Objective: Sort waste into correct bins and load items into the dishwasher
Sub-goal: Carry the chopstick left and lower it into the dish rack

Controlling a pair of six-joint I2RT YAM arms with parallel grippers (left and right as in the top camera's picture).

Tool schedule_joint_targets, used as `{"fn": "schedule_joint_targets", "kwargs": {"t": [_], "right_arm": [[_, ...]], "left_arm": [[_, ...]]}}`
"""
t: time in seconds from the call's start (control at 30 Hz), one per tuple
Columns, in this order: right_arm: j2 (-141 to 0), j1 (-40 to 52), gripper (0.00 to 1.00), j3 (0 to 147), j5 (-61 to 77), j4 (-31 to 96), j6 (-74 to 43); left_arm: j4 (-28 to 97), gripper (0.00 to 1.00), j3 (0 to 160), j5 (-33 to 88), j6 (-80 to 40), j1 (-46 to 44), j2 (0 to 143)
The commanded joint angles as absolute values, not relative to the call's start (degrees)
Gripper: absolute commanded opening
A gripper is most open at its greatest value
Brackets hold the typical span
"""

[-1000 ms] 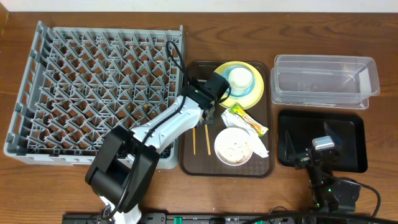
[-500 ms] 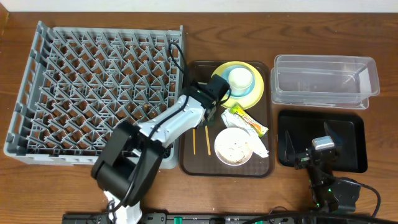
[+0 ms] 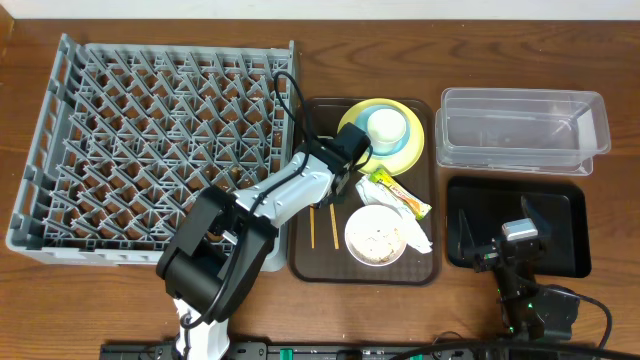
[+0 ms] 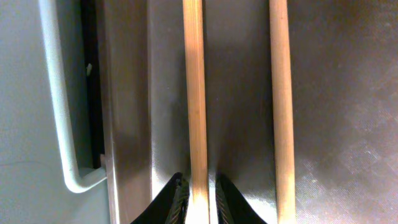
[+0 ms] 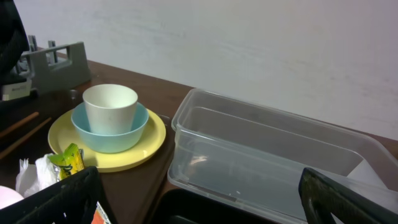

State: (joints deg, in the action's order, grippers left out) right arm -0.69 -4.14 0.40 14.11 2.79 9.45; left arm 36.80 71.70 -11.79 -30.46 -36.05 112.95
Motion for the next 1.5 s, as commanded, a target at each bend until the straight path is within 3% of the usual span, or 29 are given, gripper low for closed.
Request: {"fn": "schedule_joint_targets", "kwargs": {"t": [0.0,0.1,0.37,0.57,0.7,0.8,0.93,1.47], "right_arm": [[-0.38,-3.68,0.99,0.32,13.93,3.03,8.62],[-0.38,-3.68,0.99,0.32,13.93,3.03,8.62],[-0.38,-3.68,0.99,0.32,13.93,3.03,8.62],[-0.38,-3.68,0.99,0.32,13.93,3.05,8.62],[-0.38,-3.68,0.99,0.32,13.93,3.05,8.62],[-0.38,-3.68,0.99,0.32,13.93,3.05,8.62],[-0.38,-3.68,0.99,0.32,13.93,3.03,8.62],[-0.38,-3.68,0.99,0.32,13.93,3.05,8.62]], "left_arm": [[36.77,0.15,71.46,-12.71,-32.77,-35.81,115.77],[36.77,0.08,71.46,-12.67,-33.36,-35.81,115.55],[36.95,0.08,72.25,-12.73,-32.29,-35.79,106.52],[37.76,0.08,72.55,-12.75,-21.69,-33.98,89.54],[41.74,0.08,72.55,-12.71,-16.01,-27.88,83.5],[45.28,0.08,72.53,-10.39,-15.27,-22.48,83.92],[46.37,0.07,72.42,1.37,-10.9,-18.28,87.02],[45.52,0.08,72.38,1.76,-10.98,-17.26,94.74]]}}
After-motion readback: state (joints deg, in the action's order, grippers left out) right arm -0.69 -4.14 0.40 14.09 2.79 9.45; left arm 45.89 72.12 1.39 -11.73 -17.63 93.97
